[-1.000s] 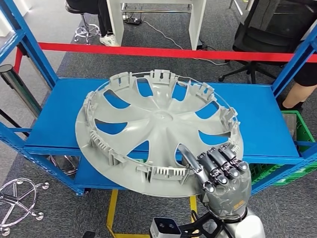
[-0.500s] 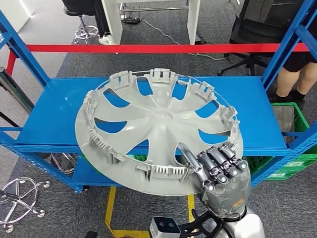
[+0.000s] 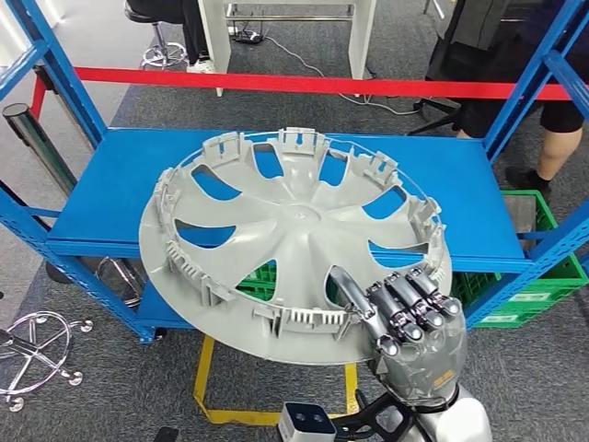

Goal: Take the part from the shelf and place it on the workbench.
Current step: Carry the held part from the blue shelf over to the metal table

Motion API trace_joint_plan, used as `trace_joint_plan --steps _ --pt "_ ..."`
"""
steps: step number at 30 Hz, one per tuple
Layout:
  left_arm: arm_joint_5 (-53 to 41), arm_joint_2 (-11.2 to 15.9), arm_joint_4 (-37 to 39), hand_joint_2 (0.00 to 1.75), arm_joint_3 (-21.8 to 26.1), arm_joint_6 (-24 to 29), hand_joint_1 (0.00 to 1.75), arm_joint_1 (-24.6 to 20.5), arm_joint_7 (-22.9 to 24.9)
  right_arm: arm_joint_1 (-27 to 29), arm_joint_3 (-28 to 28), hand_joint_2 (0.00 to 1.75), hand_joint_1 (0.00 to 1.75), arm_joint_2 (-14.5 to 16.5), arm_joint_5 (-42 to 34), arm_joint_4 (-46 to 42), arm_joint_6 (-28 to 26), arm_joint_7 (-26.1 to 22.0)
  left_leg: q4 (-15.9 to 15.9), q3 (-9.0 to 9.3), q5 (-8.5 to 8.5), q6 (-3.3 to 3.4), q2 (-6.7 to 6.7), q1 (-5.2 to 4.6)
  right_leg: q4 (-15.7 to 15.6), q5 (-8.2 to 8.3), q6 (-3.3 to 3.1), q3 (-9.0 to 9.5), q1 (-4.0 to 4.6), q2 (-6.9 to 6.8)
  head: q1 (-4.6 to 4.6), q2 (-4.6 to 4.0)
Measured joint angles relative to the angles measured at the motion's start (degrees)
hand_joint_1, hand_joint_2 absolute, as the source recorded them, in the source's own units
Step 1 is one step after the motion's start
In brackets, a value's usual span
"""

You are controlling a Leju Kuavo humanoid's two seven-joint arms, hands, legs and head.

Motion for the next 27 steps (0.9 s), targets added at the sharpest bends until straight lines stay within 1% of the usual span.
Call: trace_joint_plan --steps 1,2,3,4,5,6,7,8,9,10,11,12,13,14,15,16,17,18,19,20,21,22,23,24,25,26,27 --pt "-0.18 -0.05 0.0 0.0 0.0 -0.04 0.0 0.01 0.0 0.02 -0.04 1.75 1.75 0.0 0.0 0.0 0.0 0.01 0.17 -0.81 0.52 -0.09 0.07 0.02 2.1 0.11 0.19 0.03 -0.09 0.0 -0.01 0.0" --pt "-0.36 -0.1 0.0 0.0 0.0 -0.09 0.0 0.02 0.01 0.03 -0.08 1.75 1.75 0.0 0.0 0.0 0.0 0.02 0.42 -1.67 1.0 -0.23 0.14 0.08 2.56 1.46 0.37 0.82 -0.19 -0.01 -0.01 0.0" --pt "-0.54 -0.16 0.0 0.0 0.0 -0.13 0.0 0.01 0.01 0.03 -0.1 1.75 1.75 0.0 0.0 0.0 0.0 0.02 0.77 -2.52 1.4 -0.44 0.18 0.2 1.08 3.47 0.56 2.51 -0.31 -0.02 -0.01 0.0" --pt "-0.69 -0.2 0.0 0.0 -0.01 -0.15 0.0 0.0 0.02 0.03 -0.1 1.75 1.75 0.0 0.0 0.0 0.0 0.01 1.25 -3.31 1.71 -0.7 0.2 0.29 -2.17 4.81 0.82 4.91 -0.47 -0.03 0.0 0.0" --pt "-0.85 -0.21 0.0 0.0 -0.01 -0.15 0.0 -0.01 0.03 0.03 -0.1 1.75 1.75 0.0 0.01 0.0 0.0 -0.02 1.82 -4.02 1.95 -0.99 0.17 0.29 -6.13 5.09 0.95 7.72 -0.5 0.0 0.08 0.0" --pt "-1.02 -0.21 0.0 0.0 -0.01 -0.15 0.0 0.0 0.04 0.04 -0.1 1.75 1.75 0.0 0.01 -0.01 -0.01 -0.04 2.34 -4.56 2.21 -1.28 0.14 0.23 -9.7 4.51 0.84 10.1 -0.51 0.09 0.12 0.0" --pt "-1.23 -0.19 -0.01 0.0 -0.01 -0.14 0.0 -0.01 0.06 0.06 -0.11 1.75 1.75 0.0 0.01 -0.01 -0.01 -0.07 2.77 -5.0 2.55 -1.54 0.1 0.13 -12.18 3.5 0.62 11.42 -0.46 0.21 0.14 0.01" --pt "-1.43 -0.19 -0.01 0.0 -0.01 -0.14 0.0 -0.01 0.08 0.09 -0.13 1.75 1.75 0.0 0.02 -0.02 -0.01 -0.11 3.01 -5.34 2.96 -1.77 0.07 0.07 -13.23 2.88 0.22 12.03 -0.33 0.35 0.18 0.01" --pt "-1.61 -0.17 -0.01 0.0 -0.01 -0.14 0.0 0.04 0.12 0.11 -0.15 1.75 1.75 0.0 0.02 -0.02 -0.01 -0.13 3.11 -5.61 3.35 -1.98 0.06 0.07 -13.38 2.8 -0.28 11.63 -0.34 0.42 0.15 0.01" --pt "-1.79 -0.16 -0.01 0.0 -0.01 -0.08 0.0 0.06 0.15 0.14 -0.19 1.75 1.75 0.01 0.02 -0.02 -0.01 -0.15 3.36 -5.95 3.16 -2.25 0.04 0.15 -13.24 3.05 -0.75 11.08 -0.38 0.39 0.1 0.01" --pt "-1.97 -0.17 0.0 0.0 -0.01 0.04 0.0 0.12 0.17 0.16 -0.22 1.75 1.75 0.01 0.01 -0.02 -0.01 -0.15 4.14 -6.35 1.99 -2.53 0.02 0.23 -13.13 3.44 -1.32 10.7 -0.42 0.32 0.04 0.01" --pt "-2.16 -0.2 0.0 0.0 -0.01 0.24 0.0 0.18 0.16 0.2 -0.25 1.75 1.75 0.02 0.01 -0.02 0.0 -0.13 5.92 -6.89 -0.21 -2.82 -0.01 0.3 -13.13 3.94 -1.89 10.11 -0.46 0.22 -0.07 0.01" --pt "-2.44 -0.26 0.0 0.0 -0.02 0.54 0.0 0.2 0.13 0.25 -0.28 1.75 1.75 0.02 0.01 -0.02 0.01 -0.1 8.8 -7.58 -3.14 -3.06 -0.03 0.37 -13.08 4.49 -2.33 9.61 -0.41 0.14 -0.18 0.01" --pt "-2.74 -0.33 0.0 0.0 -0.03 0.8 0.0 0.22 0.09 0.34 -0.32 1.75 1.75 0.02 0.02 -0.02 0.01 -0.04 12.36 -8.26 -5.9 -3.2 -0.03 0.39 -13.02 5.04 -2.59 8.98 -0.29 0.07 -0.23 0.0" --pt "-3.09 -0.4 0.0 0.0 -0.04 0.99 0.0 0.23 0.07 0.44 -0.36 1.75 1.75 0.02 0.02 -0.02 0.01 0.02 15.86 -8.75 -7.75 -3.22 -0.03 0.4 -12.93 5.6 -2.72 8.28 -0.12 0.0 -0.25 0.0" --pt "-3.51 -0.46 0.0 0.0 -0.06 1.11 0.0 0.25 0.1 0.56 -0.41 1.75 1.75 0.02 0.02 -0.02 0.0 0.09 18.29 -8.75 -8.29 -3.12 -0.03 0.38 -12.81 6.1 -2.8 7.56 0.09 -0.05 -0.25 0.0" --pt "-3.89 -0.51 0.0 0.0 -0.09 1.13 0.0 0.26 0.14 0.69 -0.45 1.75 1.75 0.02 0.02 -0.03 0.0 0.17 18.97 -8.02 -7.61 -2.87 -0.04 0.33 -12.68 6.54 -2.84 6.86 0.32 -0.09 -0.24 0.0" --pt "-4.29 -0.56 0.0 0.0 -0.14 1.12 0.0 0.27 0.19 0.83 -0.5 1.75 1.75 0.03 0.02 -0.04 -0.01 0.26 17.61 -6.38 -6.15 -2.45 -0.06 0.22 -12.56 6.98 -2.9 6.19 0.6 -0.08 -0.24 0.0" --pt "-4.7 -0.61 0.0 0.0 -0.3 1.1 0.0 0.25 0.23 0.98 -0.55 1.75 1.75 0.03 0.02 -0.1 -0.01 0.36 14.34 -3.9 -4.52 -1.83 -0.12 0.02 -12.48 7.39 -2.96 5.64 0.85 -0.05 -0.24 0.0" --pt "-5.04 -0.59 -0.01 0.0 -0.5 1.09 0.0 0.22 0.28 1.13 -0.6 1.75 1.75 0.04 0.02 -0.18 0.0 0.49 10.22 -1.13 -3.85 -0.97 -0.21 -0.19 -12.44 7.8 -2.96 5.2 1.04 -0.04 -0.18 0.0" --pt "-5.37 -0.6 -0.01 0.0 -0.73 1.08 0.0 0.18 0.34 1.25 -0.64 1.75 1.75 0.04 0.02 -0.26 -0.01 0.62 6.15 1.35 -3.66 -0.31 -0.29 -0.42 -12.43 8.22 -2.92 4.87 1.13 -0.04 -0.1 0.0" --pt "-5.62 -0.61 -0.02 0.0 -0.94 1.07 0.0 0.15 0.41 1.32 -0.69 1.75 1.75 0.05 0.02 -0.34 -0.01 0.76 3.2 2.99 -3.9 0.15 -0.37 -0.69 -12.47 8.68 -2.75 4.6 1.07 -0.07 -0.04 0.0" --pt "-5.74 -0.62 -0.02 0.0 -1.05 1.07 0.0 0.13 0.48 1.36 -0.72 1.75 1.75 0.05 0.01 -0.42 -0.01 0.87 1.63 3.64 -4.23 0.39 -0.4 -0.91 -12.55 9.16 -2.5 4.34 0.9 -0.12 0.02 0.0" --pt "-5.84 -0.69 -0.02 0.0 -1.11 1.07 0.0 0.15 0.53 1.38 -0.74 1.75 1.75 0.06 0.01 -0.5 -0.02 0.93 0.86 3.64 -3.83 0.34 -0.4 -1.11 -12.68 9.69 -2.19 4.09 0.75 -0.13 0.04 0.0" --pt "-5.86 -0.74 -0.02 0.0 -1.14 1.07 0.0 0.17 0.6 1.42 -0.78 1.75 1.75 0.07 0.01 -0.61 -0.02 0.96 0.35 3.39 -3.2 0.34 -0.3 -1.06 -12.71 9.94 -1.88 3.74 0.64 -0.12 0.01 0.0" --pt "-5.87 -0.78 -0.01 0.0 -1.16 1.07 0.0 0.17 0.66 1.49 -0.81 1.75 1.75 0.08 0.01 -0.72 -0.02 0.97 -0.18 3.03 -2.43 0.41 -0.17 -0.95 -12.44 9.41 -1.61 3.24 0.63 -0.06 0.0 0.0" --pt "-5.88 -0.79 -0.01 0.0 -1.18 1.08 0.0 0.13 0.73 1.53 -0.84 1.75 1.75 0.08 0.01 -0.8 -0.02 0.97 -0.7 2.55 -1.61 0.55 -0.03 -0.78 -11.37 7.86 -1.33 2.57 0.64 0.01 0.07 0.0"
